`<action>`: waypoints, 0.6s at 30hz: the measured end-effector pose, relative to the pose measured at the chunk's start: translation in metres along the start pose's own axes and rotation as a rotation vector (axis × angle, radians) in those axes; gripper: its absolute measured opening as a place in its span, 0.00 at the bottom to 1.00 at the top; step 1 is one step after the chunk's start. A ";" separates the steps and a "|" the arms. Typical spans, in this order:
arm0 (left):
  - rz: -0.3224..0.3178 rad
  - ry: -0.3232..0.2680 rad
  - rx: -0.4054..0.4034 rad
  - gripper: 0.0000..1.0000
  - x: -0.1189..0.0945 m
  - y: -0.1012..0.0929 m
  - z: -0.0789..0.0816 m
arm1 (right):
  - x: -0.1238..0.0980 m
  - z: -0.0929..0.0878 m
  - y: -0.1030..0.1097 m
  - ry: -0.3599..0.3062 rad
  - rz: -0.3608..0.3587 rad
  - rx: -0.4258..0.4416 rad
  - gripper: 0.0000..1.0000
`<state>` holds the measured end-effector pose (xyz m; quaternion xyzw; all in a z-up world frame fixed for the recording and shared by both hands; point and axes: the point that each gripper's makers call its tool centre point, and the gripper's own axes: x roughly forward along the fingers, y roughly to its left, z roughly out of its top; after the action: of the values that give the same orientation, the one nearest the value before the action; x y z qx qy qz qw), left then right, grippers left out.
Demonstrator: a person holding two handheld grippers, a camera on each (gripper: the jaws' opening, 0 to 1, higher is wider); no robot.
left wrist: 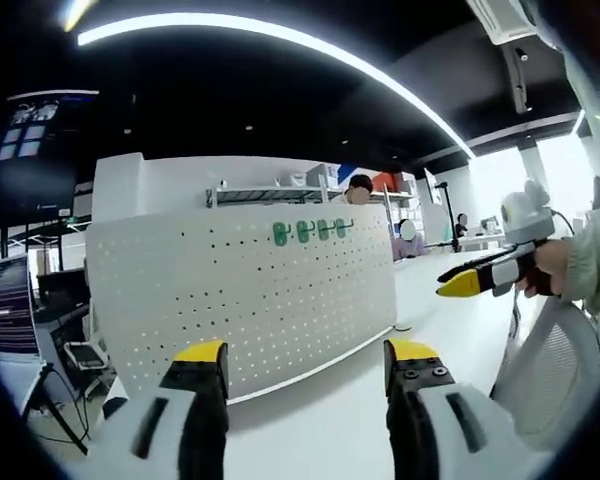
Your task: Insert the hook assembly into the mounting plate slot until the hook locks in place.
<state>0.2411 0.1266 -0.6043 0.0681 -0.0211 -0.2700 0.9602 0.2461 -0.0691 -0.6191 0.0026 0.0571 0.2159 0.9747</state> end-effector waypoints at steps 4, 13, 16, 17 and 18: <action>-0.003 0.016 0.020 0.65 0.002 -0.001 -0.005 | -0.001 -0.003 0.016 0.004 0.042 -0.102 0.57; -0.010 0.040 0.063 0.65 0.002 -0.006 -0.010 | -0.003 0.004 0.033 -0.052 0.092 -0.147 0.56; -0.018 0.053 0.092 0.65 0.001 -0.009 -0.013 | -0.003 0.004 0.036 -0.053 0.102 -0.160 0.56; -0.018 0.053 0.100 0.65 0.001 -0.009 -0.013 | -0.003 0.004 0.036 -0.054 0.103 -0.165 0.56; -0.018 0.053 0.105 0.64 0.001 -0.010 -0.013 | -0.003 0.003 0.036 -0.054 0.104 -0.167 0.55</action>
<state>0.2382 0.1194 -0.6189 0.1255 -0.0089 -0.2753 0.9531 0.2282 -0.0375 -0.6143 -0.0701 0.0126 0.2699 0.9603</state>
